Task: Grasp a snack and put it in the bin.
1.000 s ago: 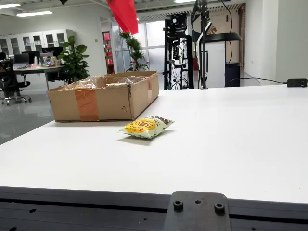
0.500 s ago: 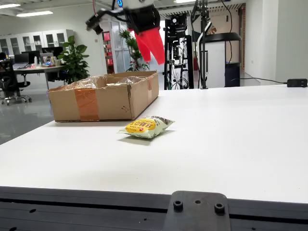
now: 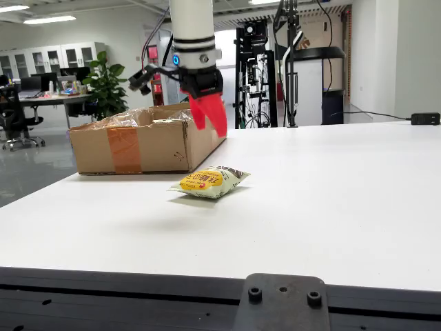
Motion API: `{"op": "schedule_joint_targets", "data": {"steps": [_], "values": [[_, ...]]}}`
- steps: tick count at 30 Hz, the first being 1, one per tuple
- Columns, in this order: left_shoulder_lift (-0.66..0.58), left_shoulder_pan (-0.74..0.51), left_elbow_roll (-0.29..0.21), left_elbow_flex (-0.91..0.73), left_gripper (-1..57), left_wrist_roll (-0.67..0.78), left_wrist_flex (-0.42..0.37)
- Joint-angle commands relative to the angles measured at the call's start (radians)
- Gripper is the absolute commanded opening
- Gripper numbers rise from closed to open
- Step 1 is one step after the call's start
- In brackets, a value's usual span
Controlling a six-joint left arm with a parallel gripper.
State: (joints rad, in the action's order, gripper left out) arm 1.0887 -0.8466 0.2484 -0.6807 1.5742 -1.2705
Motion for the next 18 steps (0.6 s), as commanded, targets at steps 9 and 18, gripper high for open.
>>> {"op": "schedule_joint_targets", "data": {"steps": [9, 18], "values": [[0.154, 0.014, -0.007, 0.122, 48.2, -0.003, -0.004], [0.182, 0.024, -0.007, 0.130, 48.8, -0.003, -0.007]]}}
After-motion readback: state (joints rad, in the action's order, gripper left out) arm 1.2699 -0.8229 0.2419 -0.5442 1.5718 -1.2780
